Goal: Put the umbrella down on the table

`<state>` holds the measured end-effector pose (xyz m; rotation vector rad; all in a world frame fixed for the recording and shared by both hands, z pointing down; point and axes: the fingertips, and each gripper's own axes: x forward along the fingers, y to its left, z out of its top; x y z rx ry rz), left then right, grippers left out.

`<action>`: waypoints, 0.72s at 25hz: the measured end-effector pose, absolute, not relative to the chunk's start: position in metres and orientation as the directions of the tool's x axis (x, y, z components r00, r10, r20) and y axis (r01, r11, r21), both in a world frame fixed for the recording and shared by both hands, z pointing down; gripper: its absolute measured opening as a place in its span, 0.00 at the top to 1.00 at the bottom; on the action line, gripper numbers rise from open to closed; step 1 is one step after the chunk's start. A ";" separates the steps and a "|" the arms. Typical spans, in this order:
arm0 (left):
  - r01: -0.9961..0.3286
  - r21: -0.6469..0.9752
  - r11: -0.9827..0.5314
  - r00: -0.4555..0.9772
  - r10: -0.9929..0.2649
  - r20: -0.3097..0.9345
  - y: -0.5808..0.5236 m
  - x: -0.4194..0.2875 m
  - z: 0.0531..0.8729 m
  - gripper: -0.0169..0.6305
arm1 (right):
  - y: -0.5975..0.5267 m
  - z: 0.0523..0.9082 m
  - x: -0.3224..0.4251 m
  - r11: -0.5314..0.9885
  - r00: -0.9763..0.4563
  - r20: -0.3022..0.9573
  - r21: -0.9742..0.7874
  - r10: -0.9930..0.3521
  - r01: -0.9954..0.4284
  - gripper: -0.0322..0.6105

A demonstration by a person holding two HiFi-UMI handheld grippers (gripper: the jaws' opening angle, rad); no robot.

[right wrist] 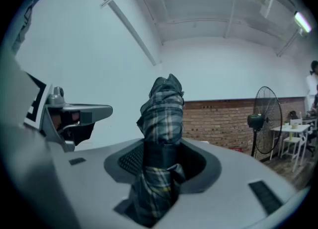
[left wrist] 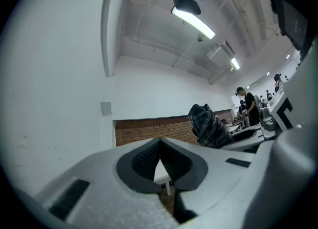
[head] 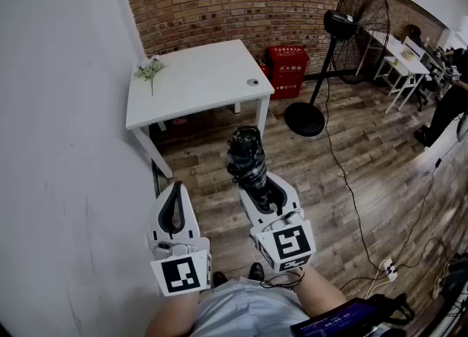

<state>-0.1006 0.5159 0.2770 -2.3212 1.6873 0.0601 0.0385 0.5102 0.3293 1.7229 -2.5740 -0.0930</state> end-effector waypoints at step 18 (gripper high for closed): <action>-0.940 -0.196 -0.279 0.311 -0.938 -0.153 0.513 -0.040 0.294 0.97 | 0.507 0.336 0.104 0.390 -0.390 0.005 0.055 -0.921 -0.919 0.65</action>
